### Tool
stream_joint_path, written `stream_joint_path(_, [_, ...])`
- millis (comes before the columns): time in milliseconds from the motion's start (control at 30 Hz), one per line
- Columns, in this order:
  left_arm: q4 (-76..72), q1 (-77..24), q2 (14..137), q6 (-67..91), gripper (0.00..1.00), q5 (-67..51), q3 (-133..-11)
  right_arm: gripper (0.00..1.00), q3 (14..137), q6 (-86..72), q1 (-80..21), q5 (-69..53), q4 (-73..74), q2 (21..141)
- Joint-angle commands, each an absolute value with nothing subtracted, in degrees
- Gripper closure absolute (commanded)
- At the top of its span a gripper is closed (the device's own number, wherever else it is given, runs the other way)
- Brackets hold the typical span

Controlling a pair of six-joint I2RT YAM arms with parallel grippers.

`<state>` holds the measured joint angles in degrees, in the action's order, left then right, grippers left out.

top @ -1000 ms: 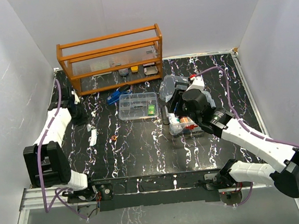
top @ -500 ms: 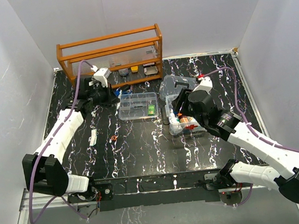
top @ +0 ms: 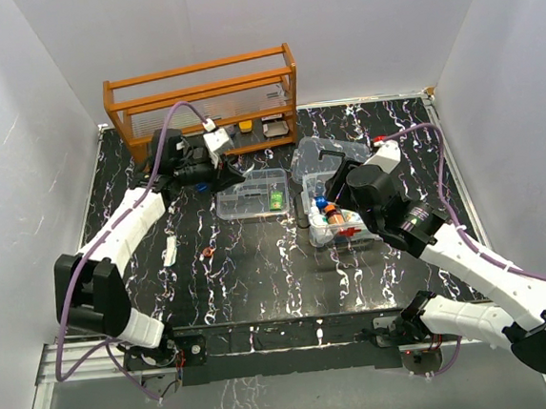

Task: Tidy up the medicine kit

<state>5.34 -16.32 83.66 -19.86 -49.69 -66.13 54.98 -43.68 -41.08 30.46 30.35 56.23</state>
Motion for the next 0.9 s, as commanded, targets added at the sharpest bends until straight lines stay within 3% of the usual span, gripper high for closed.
stream_joint_path(0, [10.3,-16.8,85.8,-36.7,1.00,-54.8,-69.2,0.49,58.1,-44.9,-40.6,34.4,30.4,55.0])
stream_joint_path(200, [20.0,-18.6,89.2,-54.0,1.00,-51.4,-72.2,0.49,58.6,-44.5,-40.5,34.1,30.4,55.7])
stream_joint_path(367, [32.5,-23.6,94.6,-68.9,1.00,-37.3,-77.1,0.49,58.1,-44.3,-40.6,33.0,30.0,56.1])
stream_joint_path(533, [30.9,-26.9,99.7,-68.9,1.00,-24.7,-77.3,0.49,58.0,-44.2,-40.6,32.5,29.7,55.9])
stream_joint_path(867, [28.3,-28.9,105.7,-64.0,0.96,-14.0,-79.9,0.49,57.0,-44.8,-40.5,30.4,28.0,56.2])
